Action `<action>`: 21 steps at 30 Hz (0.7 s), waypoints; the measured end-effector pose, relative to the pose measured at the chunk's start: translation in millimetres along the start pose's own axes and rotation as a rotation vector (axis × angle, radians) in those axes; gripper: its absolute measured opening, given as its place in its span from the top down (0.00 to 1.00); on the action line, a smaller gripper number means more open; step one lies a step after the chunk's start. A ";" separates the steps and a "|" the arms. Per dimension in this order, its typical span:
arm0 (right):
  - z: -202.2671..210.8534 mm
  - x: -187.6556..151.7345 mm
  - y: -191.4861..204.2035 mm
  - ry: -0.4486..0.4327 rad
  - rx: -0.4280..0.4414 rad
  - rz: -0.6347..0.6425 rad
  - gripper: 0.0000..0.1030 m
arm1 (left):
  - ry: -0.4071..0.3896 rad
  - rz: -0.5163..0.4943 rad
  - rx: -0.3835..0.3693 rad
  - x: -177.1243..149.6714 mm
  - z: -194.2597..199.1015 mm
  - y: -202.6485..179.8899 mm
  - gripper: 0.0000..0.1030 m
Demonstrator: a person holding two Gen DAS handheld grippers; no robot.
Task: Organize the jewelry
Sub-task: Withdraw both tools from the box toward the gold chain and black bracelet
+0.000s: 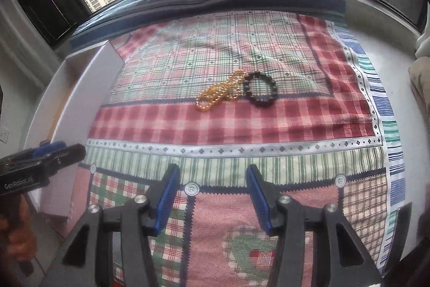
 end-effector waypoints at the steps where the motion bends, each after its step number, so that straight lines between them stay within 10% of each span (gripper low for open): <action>1: 0.0 -0.2 -5.0 -0.002 -0.003 -0.009 0.49 | 0.003 -0.014 -0.003 0.5 -3.0 -4.4 0.25; 21: -9.2 22.9 -55.0 -0.081 -0.030 -0.065 0.49 | -0.010 -0.092 0.035 27.2 -48.0 -45.0 0.25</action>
Point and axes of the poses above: each gripper's, at about its wrist camera, not at the fingertips, and z roughly against the way its jaws point, y to its left, x to its top, the point moved 5 cm from there along -z, roughly the way its jaws point, and after that the axes turned 6 degrees about -y, right-handed, at the moved point
